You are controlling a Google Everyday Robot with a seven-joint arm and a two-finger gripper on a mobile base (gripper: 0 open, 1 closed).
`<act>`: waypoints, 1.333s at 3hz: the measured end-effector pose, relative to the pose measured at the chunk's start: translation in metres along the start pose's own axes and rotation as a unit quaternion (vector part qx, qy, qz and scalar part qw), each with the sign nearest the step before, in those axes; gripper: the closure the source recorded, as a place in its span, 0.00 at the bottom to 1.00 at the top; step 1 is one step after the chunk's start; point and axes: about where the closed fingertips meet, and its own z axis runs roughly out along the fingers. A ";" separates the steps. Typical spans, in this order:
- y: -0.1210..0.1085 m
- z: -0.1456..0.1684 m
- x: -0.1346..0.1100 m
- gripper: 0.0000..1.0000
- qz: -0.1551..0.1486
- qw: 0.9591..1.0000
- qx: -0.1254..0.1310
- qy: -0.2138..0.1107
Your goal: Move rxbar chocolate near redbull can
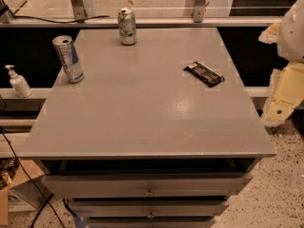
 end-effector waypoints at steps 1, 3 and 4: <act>0.000 0.000 0.000 0.00 0.000 1.000 0.000 0.000; -0.038 0.006 -0.030 0.00 -0.015 0.990 0.006 -0.143; -0.071 0.023 -0.041 0.00 0.003 0.979 -0.007 -0.205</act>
Offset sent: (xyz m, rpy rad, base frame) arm 0.0386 0.0162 0.0254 0.3349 -0.1374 0.1291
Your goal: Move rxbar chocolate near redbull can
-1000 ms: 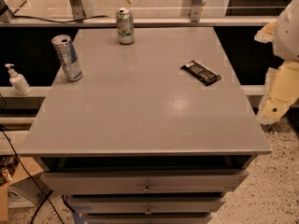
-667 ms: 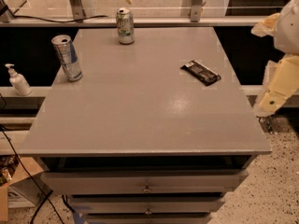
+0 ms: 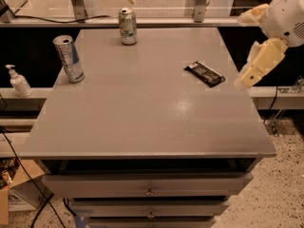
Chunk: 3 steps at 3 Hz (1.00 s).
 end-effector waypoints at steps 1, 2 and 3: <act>-0.037 0.014 0.003 0.00 0.052 0.998 -0.016 -0.019; -0.047 0.007 0.001 0.00 0.069 0.997 -0.005 -0.023; -0.048 0.039 0.008 0.00 0.067 0.997 -0.020 -0.014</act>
Offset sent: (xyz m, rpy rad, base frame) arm 0.0326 -0.0048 -0.0044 0.0603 0.0523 -0.0377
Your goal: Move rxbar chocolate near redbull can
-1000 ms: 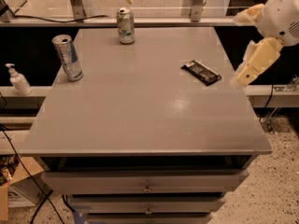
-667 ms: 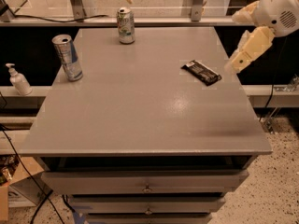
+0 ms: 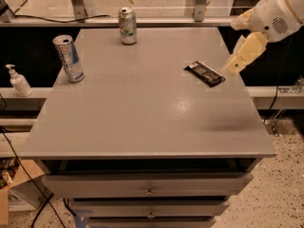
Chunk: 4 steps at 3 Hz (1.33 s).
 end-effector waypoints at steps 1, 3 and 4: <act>-0.017 0.033 0.006 0.00 0.015 1.000 -0.007 -0.002; -0.052 0.091 0.027 0.00 0.066 0.997 0.001 -0.045; -0.067 0.115 0.038 0.00 0.088 0.994 0.003 -0.069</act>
Offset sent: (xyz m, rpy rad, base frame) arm 0.0778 0.0069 -0.0843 0.1417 0.0384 -0.1295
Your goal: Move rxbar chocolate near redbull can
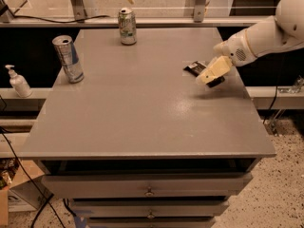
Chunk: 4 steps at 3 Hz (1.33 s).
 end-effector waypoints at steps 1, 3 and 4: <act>-0.008 0.016 0.010 0.00 0.019 1.000 0.007 -0.017; -0.004 0.023 0.019 0.41 0.031 0.999 0.017 -0.026; 0.001 0.020 0.017 0.65 0.029 0.999 0.017 -0.031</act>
Offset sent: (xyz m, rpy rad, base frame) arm 0.0103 -0.0042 -0.0390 0.0572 0.0051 -0.0947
